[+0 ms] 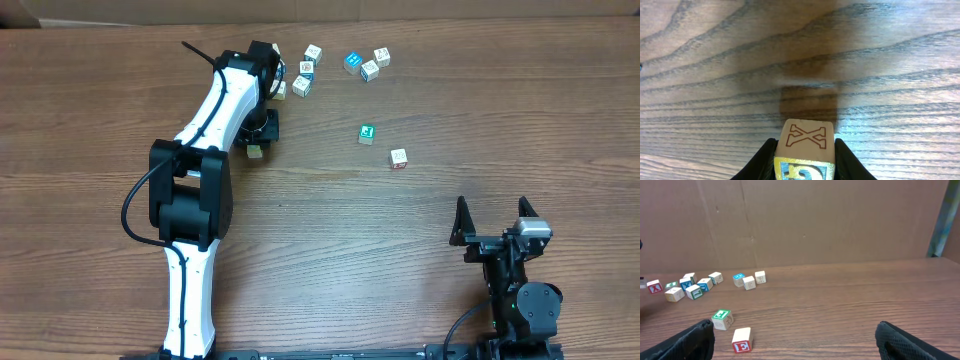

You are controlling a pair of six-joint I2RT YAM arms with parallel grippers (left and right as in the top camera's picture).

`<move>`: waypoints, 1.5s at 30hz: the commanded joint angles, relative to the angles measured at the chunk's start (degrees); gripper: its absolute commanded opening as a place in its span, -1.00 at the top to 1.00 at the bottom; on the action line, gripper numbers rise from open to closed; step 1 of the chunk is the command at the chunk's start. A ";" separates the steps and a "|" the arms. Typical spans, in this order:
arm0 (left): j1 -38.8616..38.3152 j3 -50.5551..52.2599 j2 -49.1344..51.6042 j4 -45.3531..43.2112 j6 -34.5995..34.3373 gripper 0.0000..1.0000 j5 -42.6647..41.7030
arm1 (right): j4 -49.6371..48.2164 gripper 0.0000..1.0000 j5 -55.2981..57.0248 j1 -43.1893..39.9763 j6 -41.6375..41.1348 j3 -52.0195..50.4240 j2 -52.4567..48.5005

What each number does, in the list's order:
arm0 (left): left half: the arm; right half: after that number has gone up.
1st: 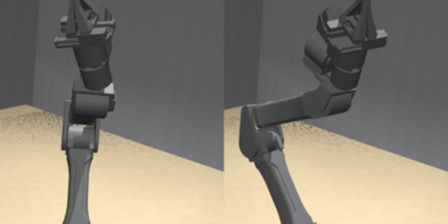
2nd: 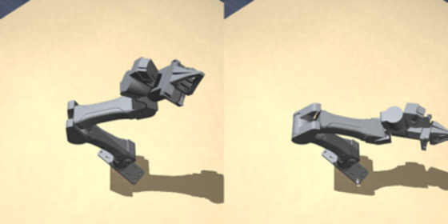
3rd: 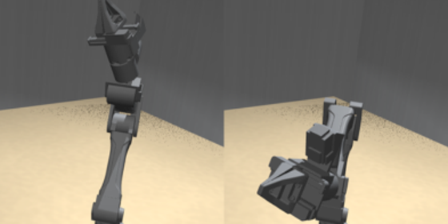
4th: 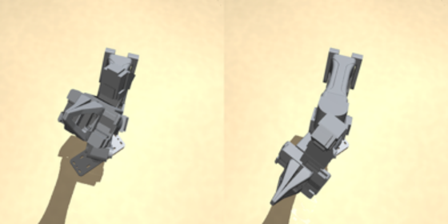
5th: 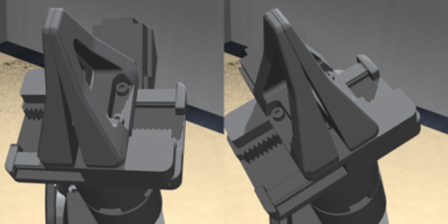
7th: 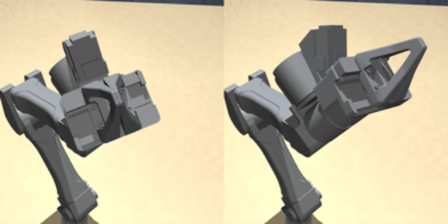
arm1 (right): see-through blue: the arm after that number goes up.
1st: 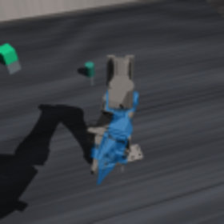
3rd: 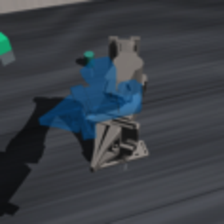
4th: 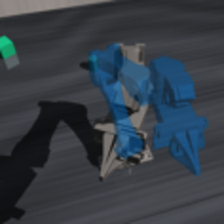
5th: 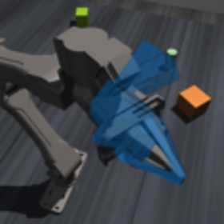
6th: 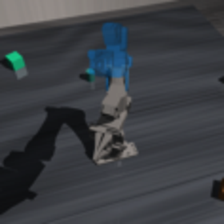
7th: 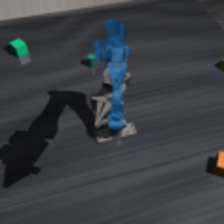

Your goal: Form a tower

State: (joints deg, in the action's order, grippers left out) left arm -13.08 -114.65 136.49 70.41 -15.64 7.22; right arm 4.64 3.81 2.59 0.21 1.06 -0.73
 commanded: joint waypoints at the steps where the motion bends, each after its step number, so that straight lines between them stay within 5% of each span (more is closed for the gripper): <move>1: 0.59 0.20 -2.10 -0.57 3.08 0.52 1.18 | -0.22 -1.00 -0.07 -0.37 0.28 -0.61 0.57; 9: 0.61 0.20 -2.10 -0.59 2.73 0.30 0.59 | -0.22 -1.00 -0.07 -0.37 0.28 -0.61 0.57; 19: 0.59 0.20 -2.10 -0.59 2.73 0.29 -1.73 | -0.22 -1.00 -0.07 -0.37 0.28 -0.61 0.57; 29: 0.59 0.20 -2.10 -0.50 2.73 -0.04 -1.73 | -0.22 -1.00 -0.07 -0.37 0.28 -0.61 0.57; 33: 0.70 0.07 -2.16 -0.44 1.88 0.10 -1.86 | -0.22 -1.00 -0.07 -0.37 0.28 -0.61 0.57; 45: 3.93 -12.61 -2.38 2.95 1.57 -0.22 -3.23 | -0.22 -1.00 -0.07 -0.37 0.28 -0.61 0.57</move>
State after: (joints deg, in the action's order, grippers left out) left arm -10.50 -123.50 136.49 72.84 -13.34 4.89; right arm 4.60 3.81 2.59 0.23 1.06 -0.73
